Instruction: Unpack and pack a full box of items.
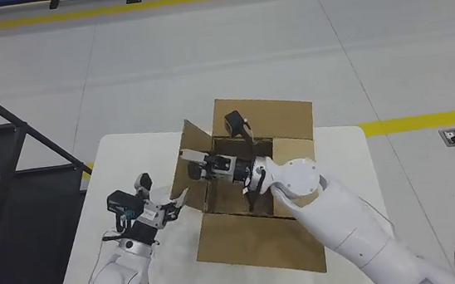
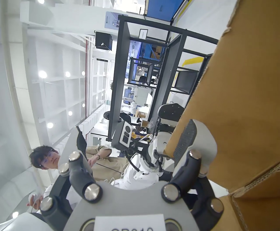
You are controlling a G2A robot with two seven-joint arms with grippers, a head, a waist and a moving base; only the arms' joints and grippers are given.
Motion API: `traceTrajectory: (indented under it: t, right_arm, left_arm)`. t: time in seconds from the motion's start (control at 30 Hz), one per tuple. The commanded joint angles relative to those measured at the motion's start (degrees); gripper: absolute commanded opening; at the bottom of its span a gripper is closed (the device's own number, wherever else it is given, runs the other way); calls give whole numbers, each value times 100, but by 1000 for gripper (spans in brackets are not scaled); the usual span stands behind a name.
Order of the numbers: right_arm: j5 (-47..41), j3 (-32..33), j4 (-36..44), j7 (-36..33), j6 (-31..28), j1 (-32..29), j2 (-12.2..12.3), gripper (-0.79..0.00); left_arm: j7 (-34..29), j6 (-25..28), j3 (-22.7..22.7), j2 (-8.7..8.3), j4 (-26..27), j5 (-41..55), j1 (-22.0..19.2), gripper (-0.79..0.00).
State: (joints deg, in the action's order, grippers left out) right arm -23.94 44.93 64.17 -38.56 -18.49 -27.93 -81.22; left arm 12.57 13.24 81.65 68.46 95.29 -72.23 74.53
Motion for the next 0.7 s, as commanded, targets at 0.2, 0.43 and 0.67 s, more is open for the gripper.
traceTrajectory:
  t: [0.2,0.43,0.67]
  right_arm:
    - [1166,1075,1725,510,-573,-1293,404,0]
    - [2314,2214,3510,876,-442,-2915,735,0]
    - [2485,2484,3728,969,-466,-3291,792,0]
  left_arm:
    - [-164,-18,449,-50,-340,54,133,0]
    - [-618,284,512,-96,-725,-207,30,0]
    - [-929,549,558,-132,-856,-301,0,0]
